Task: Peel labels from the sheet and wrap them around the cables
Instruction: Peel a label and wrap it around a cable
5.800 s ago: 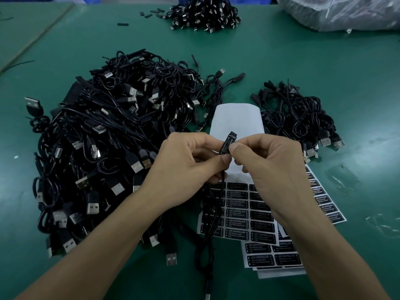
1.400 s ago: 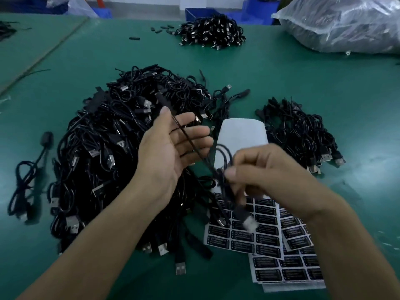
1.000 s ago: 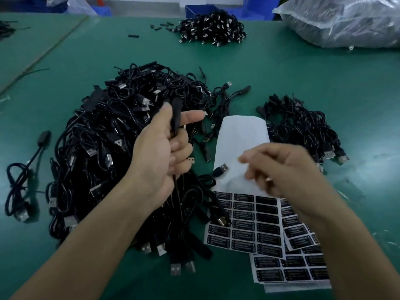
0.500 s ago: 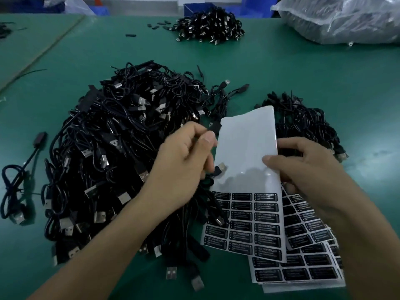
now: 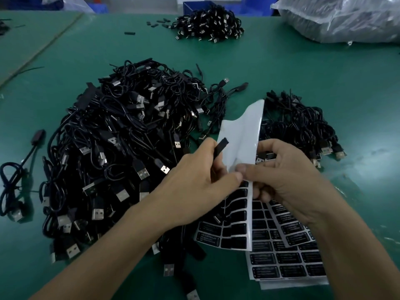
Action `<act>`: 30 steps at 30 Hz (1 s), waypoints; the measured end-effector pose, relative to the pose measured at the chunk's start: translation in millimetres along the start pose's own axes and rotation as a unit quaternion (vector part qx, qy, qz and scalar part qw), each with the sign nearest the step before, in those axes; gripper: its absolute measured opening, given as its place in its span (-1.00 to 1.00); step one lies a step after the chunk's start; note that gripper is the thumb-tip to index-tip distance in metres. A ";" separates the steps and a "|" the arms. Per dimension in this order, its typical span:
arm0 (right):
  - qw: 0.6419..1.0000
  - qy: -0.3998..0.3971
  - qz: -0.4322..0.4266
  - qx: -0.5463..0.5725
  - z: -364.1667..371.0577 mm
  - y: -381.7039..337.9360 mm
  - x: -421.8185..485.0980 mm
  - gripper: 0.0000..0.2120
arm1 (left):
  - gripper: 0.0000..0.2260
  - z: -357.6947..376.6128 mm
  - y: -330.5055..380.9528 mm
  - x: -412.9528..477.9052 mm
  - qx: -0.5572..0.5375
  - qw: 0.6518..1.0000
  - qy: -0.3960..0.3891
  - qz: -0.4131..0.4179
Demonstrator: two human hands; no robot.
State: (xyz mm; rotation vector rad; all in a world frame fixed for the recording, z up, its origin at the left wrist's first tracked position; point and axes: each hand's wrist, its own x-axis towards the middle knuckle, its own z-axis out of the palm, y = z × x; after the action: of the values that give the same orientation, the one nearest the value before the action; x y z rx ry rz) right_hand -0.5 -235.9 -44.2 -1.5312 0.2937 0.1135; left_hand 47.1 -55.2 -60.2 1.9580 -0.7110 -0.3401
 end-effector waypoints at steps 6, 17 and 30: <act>0.999 0.038 -0.021 0.015 8.3 5.1 0.8 -0.52 | -0.52 -3.0 1.7 0.0 -0.088 0.996 -0.004 0.010; 0.994 0.069 -0.089 0.015 15.5 12.1 2.2 -0.63 | -0.42 -3.1 5.4 1.1 -0.113 0.992 0.037 -0.030; 0.983 0.100 -0.139 -0.060 24.5 16.7 0.3 -0.61 | -0.57 -4.8 14.6 1.4 -0.013 0.997 0.062 -0.053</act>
State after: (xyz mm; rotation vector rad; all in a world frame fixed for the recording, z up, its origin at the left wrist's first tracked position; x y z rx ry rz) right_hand -1.7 -210.9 -60.1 -1.6914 0.2324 -0.2488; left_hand 45.8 -57.5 -45.0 1.9785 -0.5224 -0.2885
